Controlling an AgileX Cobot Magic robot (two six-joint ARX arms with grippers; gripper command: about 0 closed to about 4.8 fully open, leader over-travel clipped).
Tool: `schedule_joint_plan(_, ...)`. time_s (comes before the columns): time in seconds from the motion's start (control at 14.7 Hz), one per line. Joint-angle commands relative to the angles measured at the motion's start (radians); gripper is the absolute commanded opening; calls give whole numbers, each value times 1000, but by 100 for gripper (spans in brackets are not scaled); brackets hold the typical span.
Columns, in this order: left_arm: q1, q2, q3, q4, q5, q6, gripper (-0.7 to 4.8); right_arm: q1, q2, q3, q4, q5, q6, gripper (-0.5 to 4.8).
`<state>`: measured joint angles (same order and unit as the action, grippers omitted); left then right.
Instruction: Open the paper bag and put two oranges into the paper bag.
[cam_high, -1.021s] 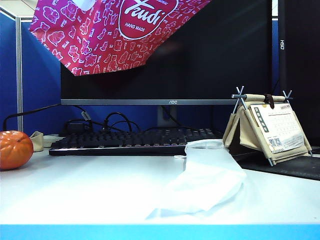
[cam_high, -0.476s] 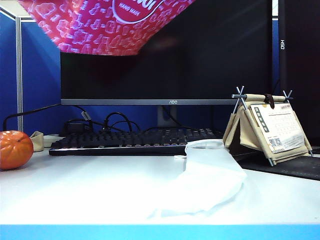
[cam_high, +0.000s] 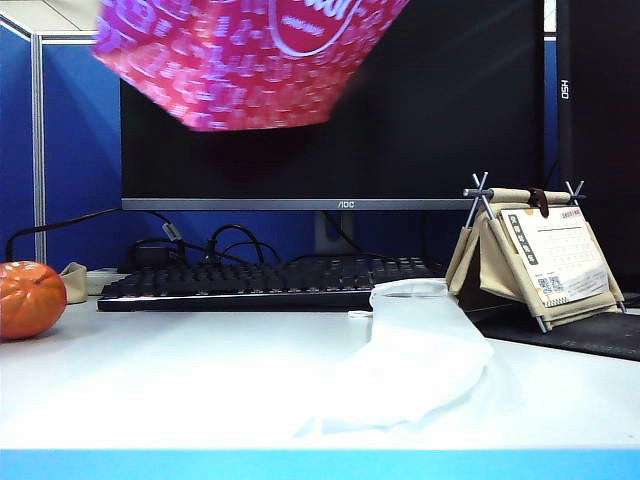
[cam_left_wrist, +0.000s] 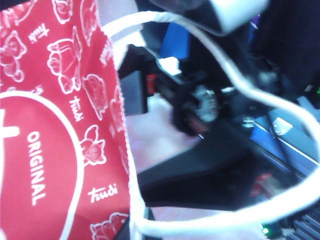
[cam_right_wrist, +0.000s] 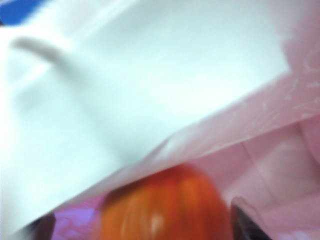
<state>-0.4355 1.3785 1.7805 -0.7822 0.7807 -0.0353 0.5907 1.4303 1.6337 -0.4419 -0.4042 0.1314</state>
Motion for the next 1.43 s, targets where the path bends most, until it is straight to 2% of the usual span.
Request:
schedule_joint_plan(0.07, 3, -3, 8, 26, -36, 5, -4, 2, -37, 3, 20, 18, 7, 479)
schedule_joint_plan(0.34, 36, -2, 8, 29, -90, 34, -4, 2, -72, 3, 17, 32, 7, 479)
schedule_joint_plan(0.54, 57, 2, 7, 29, -93, 56, -4, 3, -102, 3, 27, 32, 6, 479)
schedule_joint_plan(0.75, 58, 2, -2, 17, -157, 85, -4, 3, -143, 3, 91, 27, -2, 465)
schedule_joint_plan(0.82, 58, 3, -12, 15, -156, 85, -4, 3, -166, 3, 129, 23, -9, 433)
schedule_joint_plan(0.88, 58, 4, -35, 22, -164, 89, -4, 3, -192, 3, 171, 20, -22, 366)
schedule_joint_plan(0.95, 59, 4, -66, 33, -187, 95, -4, 3, -225, 3, 193, 19, -35, 243)
schedule_joint_plan(1.02, 59, 4, -84, 33, -194, 106, -4, 3, -248, 3, 191, 20, -49, 196)
schedule_joint_plan(1.22, 59, 3, -137, 31, -194, 107, -4, 3, -314, 3, 127, 68, -106, 145)
schedule_joint_plan(1.43, 60, 3, -182, -25, -244, 141, -4, 3, -386, 3, -18, 182, -176, 144)
